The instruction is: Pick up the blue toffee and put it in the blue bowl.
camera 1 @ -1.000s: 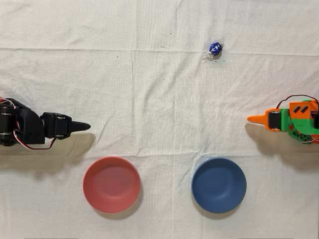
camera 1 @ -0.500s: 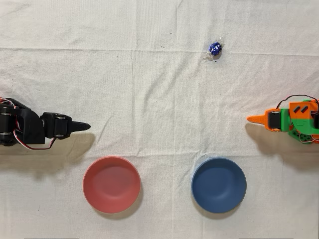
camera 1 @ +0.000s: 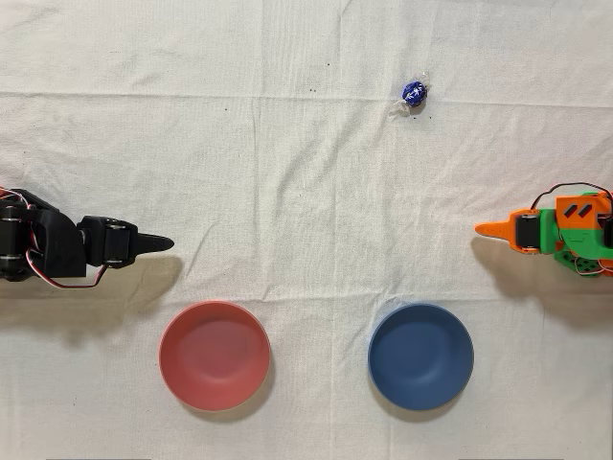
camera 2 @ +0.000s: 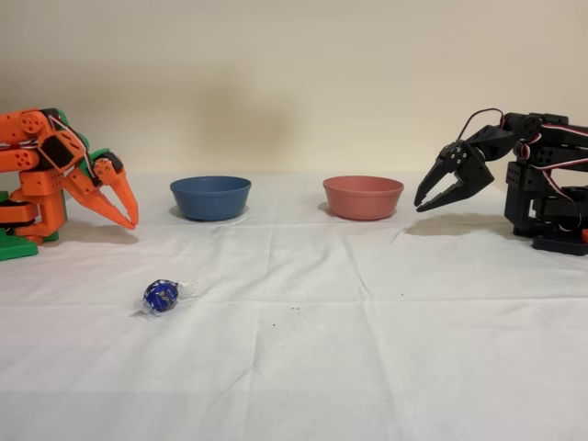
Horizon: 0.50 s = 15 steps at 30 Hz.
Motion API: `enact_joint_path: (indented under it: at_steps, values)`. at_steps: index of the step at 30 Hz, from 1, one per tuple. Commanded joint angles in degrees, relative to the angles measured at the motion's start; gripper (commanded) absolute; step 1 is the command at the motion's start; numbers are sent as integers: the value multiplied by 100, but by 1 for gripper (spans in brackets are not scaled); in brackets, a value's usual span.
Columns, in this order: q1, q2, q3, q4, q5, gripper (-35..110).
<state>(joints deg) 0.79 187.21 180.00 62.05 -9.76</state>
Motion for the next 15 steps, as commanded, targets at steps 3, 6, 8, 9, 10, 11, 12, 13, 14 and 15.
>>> enact_joint_path:
  at_steps: [3,6,8,9,10,11,12,13,14,15]
  values:
    - [53,0,-97,0,-35,0]
    - [26,0,-88,0,-53,0]
    - [18,0,-88,0,-62,0]
    - [18,0,-88,0,-53,0]
    - [35,0,-88,0,-53,0]
    - [62,0,-88,0,-44,0]
    - [53,0,-88,0,-35,0]
    - [44,0,-88,-18,-79,0]
    - [70,0,-97,-53,-229,0]
    - [132,0,-158,-62,-396,0]
